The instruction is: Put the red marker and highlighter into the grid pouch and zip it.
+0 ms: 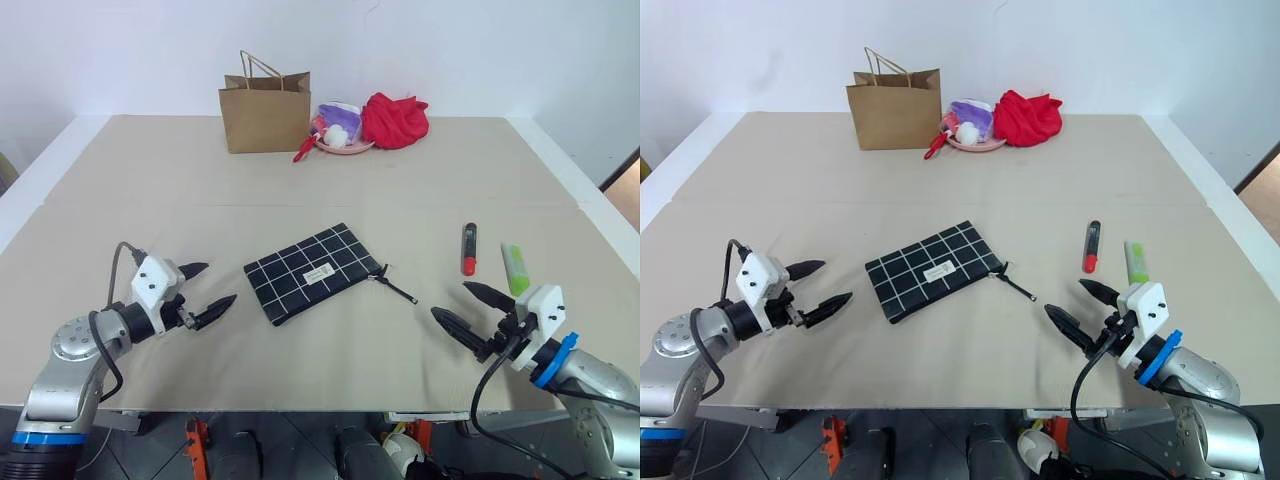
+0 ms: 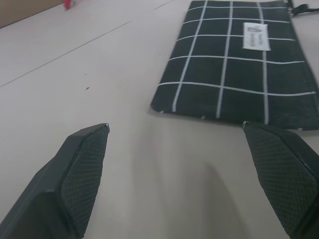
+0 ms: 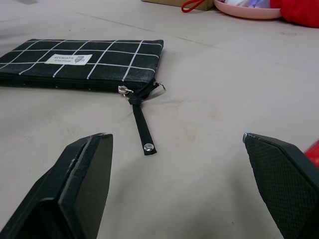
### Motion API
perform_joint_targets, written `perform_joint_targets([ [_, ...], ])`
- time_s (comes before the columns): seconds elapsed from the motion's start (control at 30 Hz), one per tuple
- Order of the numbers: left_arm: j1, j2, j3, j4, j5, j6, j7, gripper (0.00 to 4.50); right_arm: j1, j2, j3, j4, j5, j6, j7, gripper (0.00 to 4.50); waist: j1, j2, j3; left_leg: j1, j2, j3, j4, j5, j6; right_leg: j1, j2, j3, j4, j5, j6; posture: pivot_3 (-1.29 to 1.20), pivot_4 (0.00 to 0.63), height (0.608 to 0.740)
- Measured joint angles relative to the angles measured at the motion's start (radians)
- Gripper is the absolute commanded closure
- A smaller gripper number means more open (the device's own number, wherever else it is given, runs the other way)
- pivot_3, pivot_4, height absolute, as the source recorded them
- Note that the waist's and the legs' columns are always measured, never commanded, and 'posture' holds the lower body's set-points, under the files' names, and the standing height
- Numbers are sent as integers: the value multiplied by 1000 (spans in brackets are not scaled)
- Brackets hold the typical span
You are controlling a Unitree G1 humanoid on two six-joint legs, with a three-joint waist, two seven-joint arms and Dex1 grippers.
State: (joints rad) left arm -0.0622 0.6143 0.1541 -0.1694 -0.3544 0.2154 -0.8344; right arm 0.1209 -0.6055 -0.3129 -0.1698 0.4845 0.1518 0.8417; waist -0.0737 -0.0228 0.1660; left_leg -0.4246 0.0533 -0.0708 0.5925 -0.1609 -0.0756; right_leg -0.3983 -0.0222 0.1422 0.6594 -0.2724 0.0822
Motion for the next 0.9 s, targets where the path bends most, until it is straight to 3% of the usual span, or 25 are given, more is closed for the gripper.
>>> perform_joint_targets([
  [0.63,-9,-15,-60,-78,-18,30,0,68,-25,2,33,-14,-10,26,-42,0,0,0,0,0,0,0,0,0,0,0,0,0,0,0,0,0,150,740],
  [0.73,-7,-15,-74,-80,-18,30,-5,0,-65,7,46,-26,-8,50,-55,835,-2,0,0,0,0,0,0,0,0,0,0,0,0,1,0,0,150,740],
  [0.9,12,-11,-96,-90,-12,16,-27,0,-201,30,130,-45,0,157,-98,3533,-2,0,0,1,0,0,1,0,0,0,0,0,1,1,0,0,150,740],
])
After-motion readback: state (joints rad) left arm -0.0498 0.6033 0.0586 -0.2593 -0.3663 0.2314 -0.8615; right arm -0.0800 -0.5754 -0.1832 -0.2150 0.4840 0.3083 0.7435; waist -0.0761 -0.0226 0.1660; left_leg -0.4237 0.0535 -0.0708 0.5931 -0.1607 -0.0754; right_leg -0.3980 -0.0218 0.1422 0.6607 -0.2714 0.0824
